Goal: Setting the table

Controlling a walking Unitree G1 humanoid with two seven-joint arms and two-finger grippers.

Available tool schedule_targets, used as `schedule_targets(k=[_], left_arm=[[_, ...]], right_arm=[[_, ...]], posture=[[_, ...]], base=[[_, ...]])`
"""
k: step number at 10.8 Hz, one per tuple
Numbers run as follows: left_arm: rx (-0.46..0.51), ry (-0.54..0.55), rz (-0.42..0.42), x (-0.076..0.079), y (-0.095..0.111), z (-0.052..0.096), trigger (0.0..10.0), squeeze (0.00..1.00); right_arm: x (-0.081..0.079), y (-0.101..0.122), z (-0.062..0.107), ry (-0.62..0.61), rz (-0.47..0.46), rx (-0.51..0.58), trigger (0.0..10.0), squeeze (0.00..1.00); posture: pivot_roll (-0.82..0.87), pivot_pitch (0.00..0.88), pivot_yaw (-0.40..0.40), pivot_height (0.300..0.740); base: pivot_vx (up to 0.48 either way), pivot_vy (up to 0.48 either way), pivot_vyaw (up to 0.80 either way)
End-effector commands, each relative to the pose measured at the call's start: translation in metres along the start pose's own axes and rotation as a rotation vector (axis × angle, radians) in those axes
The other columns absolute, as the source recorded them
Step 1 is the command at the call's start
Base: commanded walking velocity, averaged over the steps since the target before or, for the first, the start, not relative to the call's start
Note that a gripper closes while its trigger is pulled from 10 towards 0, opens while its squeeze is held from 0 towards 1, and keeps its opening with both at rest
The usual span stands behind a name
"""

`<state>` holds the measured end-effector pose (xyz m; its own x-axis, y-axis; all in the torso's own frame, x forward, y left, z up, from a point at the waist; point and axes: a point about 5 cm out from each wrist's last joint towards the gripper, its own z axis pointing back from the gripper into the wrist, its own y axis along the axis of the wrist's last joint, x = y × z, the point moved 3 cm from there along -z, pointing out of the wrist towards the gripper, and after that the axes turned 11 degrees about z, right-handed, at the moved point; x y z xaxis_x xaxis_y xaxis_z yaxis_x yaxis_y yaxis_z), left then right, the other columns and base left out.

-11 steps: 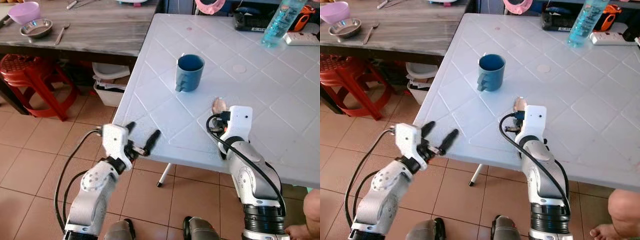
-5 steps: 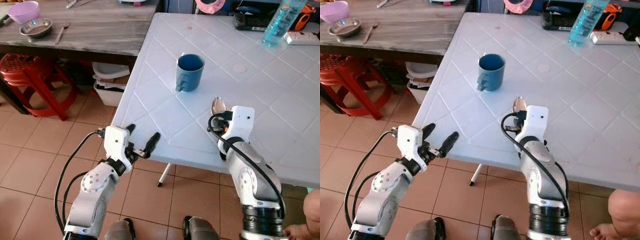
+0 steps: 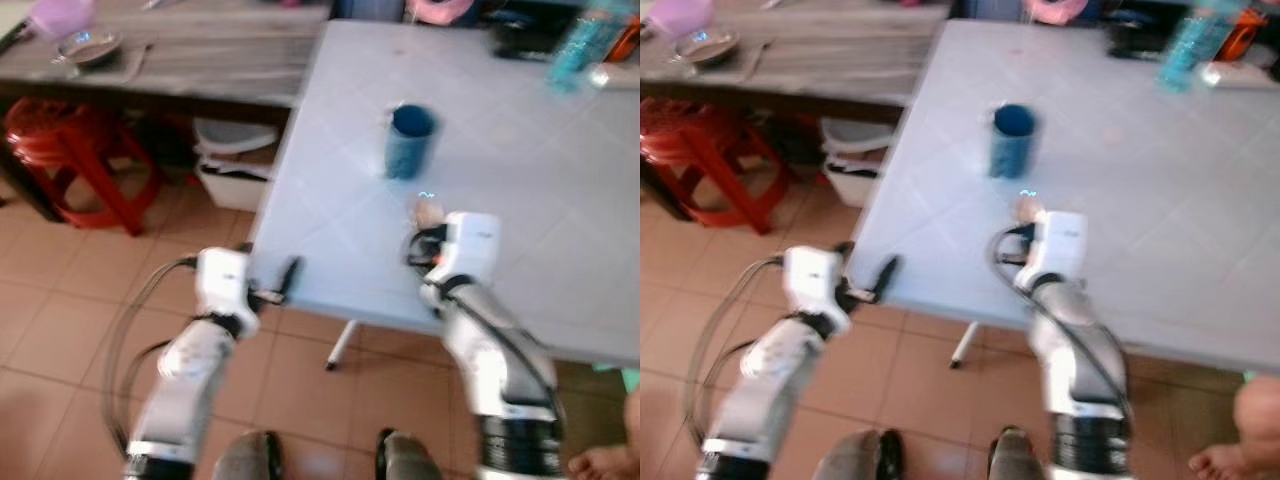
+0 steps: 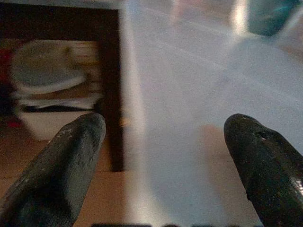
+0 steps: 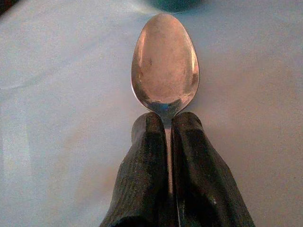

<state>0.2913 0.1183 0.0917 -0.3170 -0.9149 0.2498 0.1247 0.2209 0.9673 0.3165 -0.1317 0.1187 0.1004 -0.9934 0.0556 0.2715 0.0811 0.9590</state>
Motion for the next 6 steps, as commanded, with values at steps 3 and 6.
schedule_targets(k=[3,6], left_arm=[[0.028,0.04,-0.019,-0.0016,0.0024,-0.0061,10.0,0.0],[0.051,0.053,-0.037,-0.0048,0.0062,-0.0102,10.0,0.0]], right_arm=[[0.0063,-0.0053,-0.0007,-0.024,0.026,-0.004,10.0,0.0],[0.0124,0.0029,-0.0032,-0.058,0.063,0.052,10.0,0.0]], posture=[[-0.06,0.156,0.048,0.74],[-0.06,0.144,0.053,0.74]], base=[[0.0,0.48,0.0],[0.11,0.416,0.0]])
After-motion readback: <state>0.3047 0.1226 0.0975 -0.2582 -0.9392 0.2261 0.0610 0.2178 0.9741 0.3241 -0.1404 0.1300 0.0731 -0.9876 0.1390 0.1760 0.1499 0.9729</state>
